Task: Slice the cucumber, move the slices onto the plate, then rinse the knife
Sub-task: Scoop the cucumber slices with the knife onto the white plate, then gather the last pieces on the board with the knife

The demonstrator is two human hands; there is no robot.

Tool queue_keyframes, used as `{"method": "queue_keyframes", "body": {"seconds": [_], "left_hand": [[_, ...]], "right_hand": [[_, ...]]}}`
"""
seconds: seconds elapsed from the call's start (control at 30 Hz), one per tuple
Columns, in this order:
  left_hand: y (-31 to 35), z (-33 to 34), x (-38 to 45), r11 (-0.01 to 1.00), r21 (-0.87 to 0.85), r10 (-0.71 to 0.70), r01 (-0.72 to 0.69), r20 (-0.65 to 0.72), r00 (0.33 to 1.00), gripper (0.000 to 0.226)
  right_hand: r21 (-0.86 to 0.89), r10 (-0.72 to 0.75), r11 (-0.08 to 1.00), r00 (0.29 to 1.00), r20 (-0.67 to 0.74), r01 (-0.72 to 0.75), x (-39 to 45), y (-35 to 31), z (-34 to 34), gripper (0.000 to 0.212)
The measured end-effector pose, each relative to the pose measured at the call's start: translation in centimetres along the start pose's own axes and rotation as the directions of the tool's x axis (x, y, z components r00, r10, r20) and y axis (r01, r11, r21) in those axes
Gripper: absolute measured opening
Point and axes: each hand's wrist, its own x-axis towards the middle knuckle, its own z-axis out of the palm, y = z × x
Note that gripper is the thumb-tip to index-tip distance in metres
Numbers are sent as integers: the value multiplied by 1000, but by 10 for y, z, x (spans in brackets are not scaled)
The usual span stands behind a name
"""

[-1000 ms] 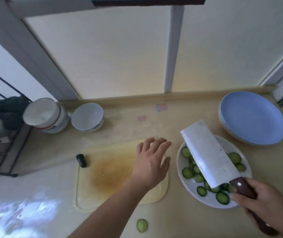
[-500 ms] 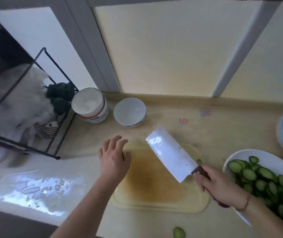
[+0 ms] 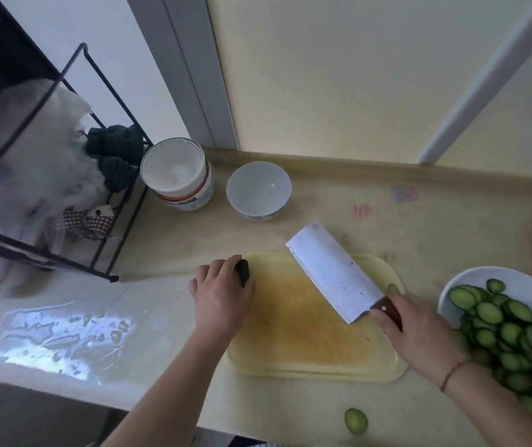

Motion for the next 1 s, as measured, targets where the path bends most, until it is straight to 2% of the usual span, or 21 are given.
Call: {"method": "queue_keyframes", "body": {"seconds": [0.1,0.27,0.3,0.37,0.43,0.5,0.57,0.63,0.87,0.93,1.0], "left_hand": [[1,4,-1,998,3,62,-62,14,998,43],[0,9,-6,992,-10,123,-122,54,991,42],[0,9,-8,991,-12,135,-134,67,989,44],[0,8,-14,989,-16,150,-149,94,984,46],[-1,9,-22,987,-29,162,-160,112,980,44],[-1,12,-34,984,-47,178,-174,108,978,44],[-2,15,-48,982,-55,183,-178,98,978,43],[-1,19,-65,980,-46,194,-191,77,978,41],[11,28,-106,965,-56,256,-256,10,967,39],[12,29,-108,971,-76,228,-228,-18,974,41],[15,27,-112,984,-109,142,-144,-26,990,48]], "right_hand": [[-48,18,999,996,-82,-22,4,4,9,49],[-28,2,1000,976,-217,-8,0,7,18,44],[-58,-45,998,957,-288,29,-4,5,17,41],[-143,-231,971,894,-385,190,-18,0,14,31],[-171,-456,889,845,-280,424,-40,-1,17,26],[-118,-604,795,795,-65,595,-62,1,26,23],[-105,-656,739,746,114,665,-79,7,37,26],[-149,-636,726,738,226,671,-93,8,42,35],[-138,-620,745,755,214,652,-103,5,51,37],[-84,-604,768,762,235,635,-104,2,50,26],[-69,-599,777,769,225,626,-102,-3,46,17]]}}
